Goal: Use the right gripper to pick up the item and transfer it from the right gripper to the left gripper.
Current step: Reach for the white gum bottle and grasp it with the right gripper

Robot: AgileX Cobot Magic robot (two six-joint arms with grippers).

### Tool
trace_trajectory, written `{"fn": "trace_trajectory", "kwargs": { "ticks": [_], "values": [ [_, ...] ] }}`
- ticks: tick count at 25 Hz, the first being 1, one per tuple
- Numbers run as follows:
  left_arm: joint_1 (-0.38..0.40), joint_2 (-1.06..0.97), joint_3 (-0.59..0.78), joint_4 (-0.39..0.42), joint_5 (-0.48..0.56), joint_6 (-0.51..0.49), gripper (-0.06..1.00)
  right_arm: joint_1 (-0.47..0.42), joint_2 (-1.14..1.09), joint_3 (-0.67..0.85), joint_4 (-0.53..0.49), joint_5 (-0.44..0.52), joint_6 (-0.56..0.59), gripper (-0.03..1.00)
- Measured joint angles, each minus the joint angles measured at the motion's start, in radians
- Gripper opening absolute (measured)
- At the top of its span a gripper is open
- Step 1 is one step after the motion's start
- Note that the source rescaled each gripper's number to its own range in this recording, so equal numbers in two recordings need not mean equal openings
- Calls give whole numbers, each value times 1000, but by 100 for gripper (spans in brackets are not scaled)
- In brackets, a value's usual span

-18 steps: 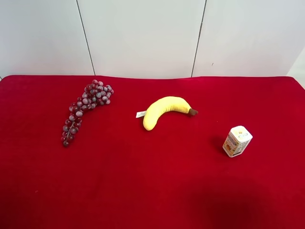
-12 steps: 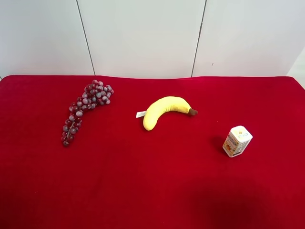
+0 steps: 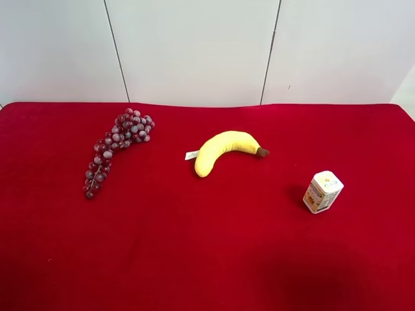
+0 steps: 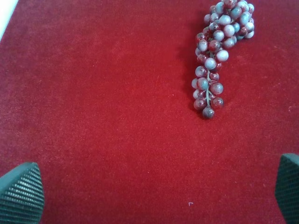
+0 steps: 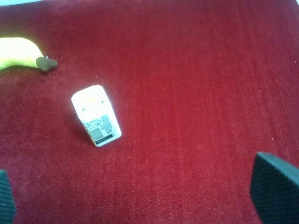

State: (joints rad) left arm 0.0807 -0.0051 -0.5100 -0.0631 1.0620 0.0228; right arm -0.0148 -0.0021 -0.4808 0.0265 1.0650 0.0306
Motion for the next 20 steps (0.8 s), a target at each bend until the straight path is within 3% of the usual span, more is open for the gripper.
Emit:
{"fn": "trace_trajectory", "kwargs": {
  "ticks": [20],
  "values": [
    [0,0,0,0,0,0,100,0,0,0,0,0,0,100]
  ]
}}
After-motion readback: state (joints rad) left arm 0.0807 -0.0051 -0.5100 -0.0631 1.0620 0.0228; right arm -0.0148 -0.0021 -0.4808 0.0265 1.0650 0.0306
